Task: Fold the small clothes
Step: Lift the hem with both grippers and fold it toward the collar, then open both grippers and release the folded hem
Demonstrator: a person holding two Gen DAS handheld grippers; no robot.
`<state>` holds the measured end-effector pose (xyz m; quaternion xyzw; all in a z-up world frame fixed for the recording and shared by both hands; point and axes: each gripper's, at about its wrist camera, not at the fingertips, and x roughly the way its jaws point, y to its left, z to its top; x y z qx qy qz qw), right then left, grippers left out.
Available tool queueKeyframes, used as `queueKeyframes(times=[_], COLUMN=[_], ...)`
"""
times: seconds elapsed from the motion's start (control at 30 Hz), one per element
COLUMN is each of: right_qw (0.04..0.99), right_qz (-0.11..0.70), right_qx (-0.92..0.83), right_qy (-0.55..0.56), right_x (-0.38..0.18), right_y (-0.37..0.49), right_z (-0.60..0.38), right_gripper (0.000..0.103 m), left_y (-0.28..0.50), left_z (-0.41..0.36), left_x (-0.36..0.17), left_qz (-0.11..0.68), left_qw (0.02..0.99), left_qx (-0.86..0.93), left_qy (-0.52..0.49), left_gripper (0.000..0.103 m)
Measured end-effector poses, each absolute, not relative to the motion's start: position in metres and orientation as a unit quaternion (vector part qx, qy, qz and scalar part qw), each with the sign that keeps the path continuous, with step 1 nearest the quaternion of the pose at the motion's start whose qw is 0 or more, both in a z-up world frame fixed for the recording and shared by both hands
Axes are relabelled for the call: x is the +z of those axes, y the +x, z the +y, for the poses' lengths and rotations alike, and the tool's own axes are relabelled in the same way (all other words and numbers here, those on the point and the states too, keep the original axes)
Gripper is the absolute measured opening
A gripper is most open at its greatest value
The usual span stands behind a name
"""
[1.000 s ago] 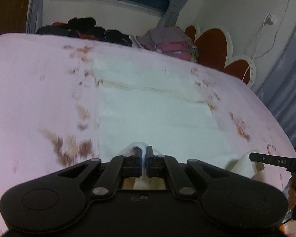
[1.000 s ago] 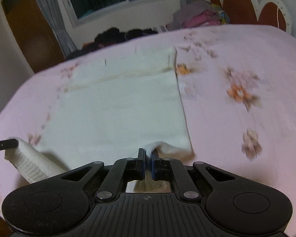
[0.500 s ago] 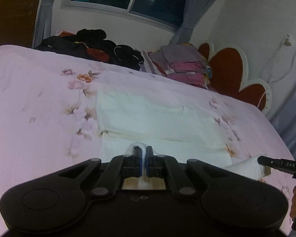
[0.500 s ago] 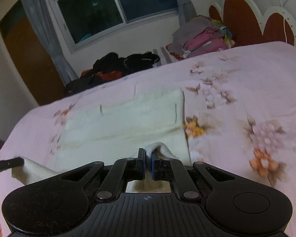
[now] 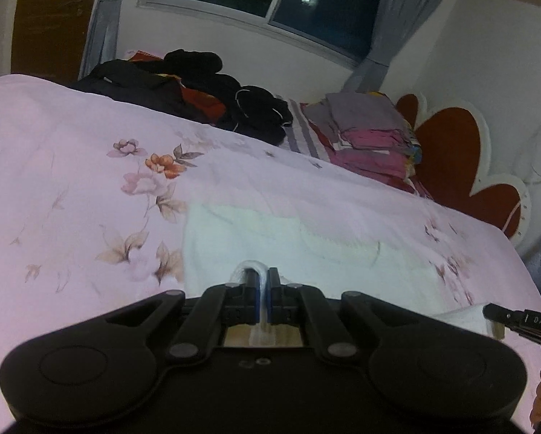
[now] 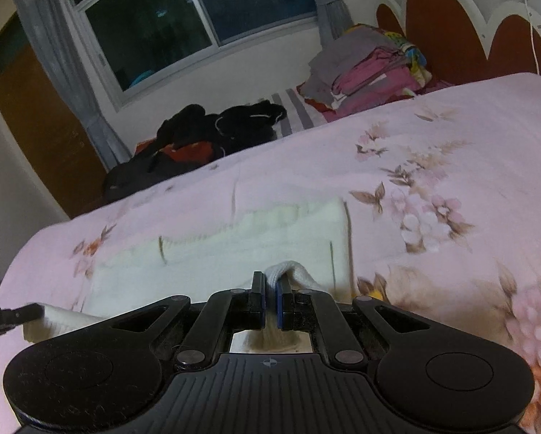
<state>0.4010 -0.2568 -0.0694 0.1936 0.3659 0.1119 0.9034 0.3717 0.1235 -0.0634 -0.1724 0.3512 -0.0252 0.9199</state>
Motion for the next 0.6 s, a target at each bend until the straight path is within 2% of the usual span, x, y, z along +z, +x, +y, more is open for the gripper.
queueKeyframes(times=[0.47, 0.57, 0.6], right_qw=[0.859, 0.863, 0.864], right_qz=[0.421, 0.418, 0.417], right_qx=[0.069, 0.063, 0.064], right_qy=[0.284, 0.278, 0.273], right_x=[-0.124, -0.128, -0.128], right_y=[0.494, 0.504, 0.507], right_z=[-0.274, -0.275, -0.275], right_gripper=[0.005, 0.005, 0.005], left_y=[0.464, 0.477, 0.479], left_z=[0.117, 0.119, 0.121], left_x=[-0.099, -0.106, -0.107], left_qz=[0.409, 0.414, 0.414], left_qw=[0.896, 0.891, 0.891], left_qx=[0.007, 0.011, 0.016], left_qy=[-0.174, -0.184, -0.187], left_gripper=[0.004, 0.01, 0.017])
